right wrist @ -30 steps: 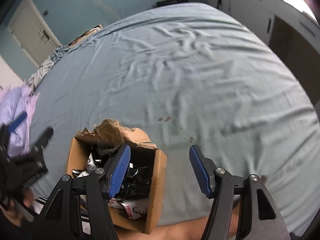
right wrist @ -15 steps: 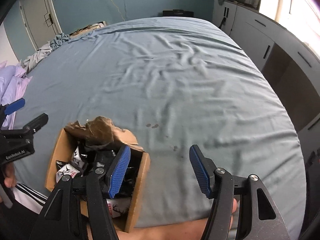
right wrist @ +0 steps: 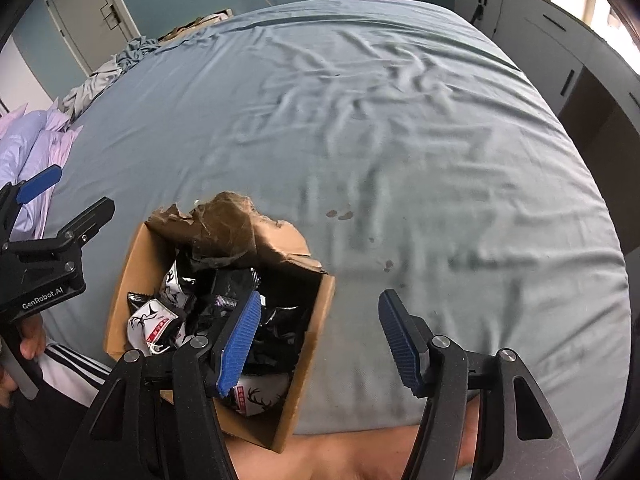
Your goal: Organize snacks
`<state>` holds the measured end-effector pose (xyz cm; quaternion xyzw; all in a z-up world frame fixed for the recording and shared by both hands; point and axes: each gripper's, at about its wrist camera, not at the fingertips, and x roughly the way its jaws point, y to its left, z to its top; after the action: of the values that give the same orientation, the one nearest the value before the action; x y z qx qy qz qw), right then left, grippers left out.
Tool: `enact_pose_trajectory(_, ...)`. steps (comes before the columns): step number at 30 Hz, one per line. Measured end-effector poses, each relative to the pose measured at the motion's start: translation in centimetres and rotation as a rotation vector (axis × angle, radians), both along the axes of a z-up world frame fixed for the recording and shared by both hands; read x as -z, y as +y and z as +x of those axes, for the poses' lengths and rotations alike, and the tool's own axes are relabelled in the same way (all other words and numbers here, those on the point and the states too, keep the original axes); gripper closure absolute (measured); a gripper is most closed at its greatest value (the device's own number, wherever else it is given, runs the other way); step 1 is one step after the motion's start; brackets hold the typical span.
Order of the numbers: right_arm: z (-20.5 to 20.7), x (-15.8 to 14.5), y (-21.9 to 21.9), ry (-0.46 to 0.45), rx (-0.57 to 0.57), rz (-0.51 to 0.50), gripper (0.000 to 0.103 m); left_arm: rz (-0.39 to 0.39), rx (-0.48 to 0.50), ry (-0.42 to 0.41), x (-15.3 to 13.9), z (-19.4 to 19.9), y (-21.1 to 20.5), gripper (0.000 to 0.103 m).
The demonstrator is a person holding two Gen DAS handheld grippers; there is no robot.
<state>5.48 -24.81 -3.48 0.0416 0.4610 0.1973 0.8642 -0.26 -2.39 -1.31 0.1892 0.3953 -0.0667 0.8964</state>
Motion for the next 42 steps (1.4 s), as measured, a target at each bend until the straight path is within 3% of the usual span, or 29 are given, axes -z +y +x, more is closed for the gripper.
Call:
enact_pose_trajectory(14,0.09,0.46,0.05,0.013,-0.01,-0.02,0.043,-0.015,-0.023,0.027,0.31,0.44,0.3,0.0)
enact_pose_trajectory(42,0.18,0.58,0.52,0.013,-0.013,-0.044,0.043,0.019,-0.008,-0.009,0.22,-0.14,-0.28,0.0)
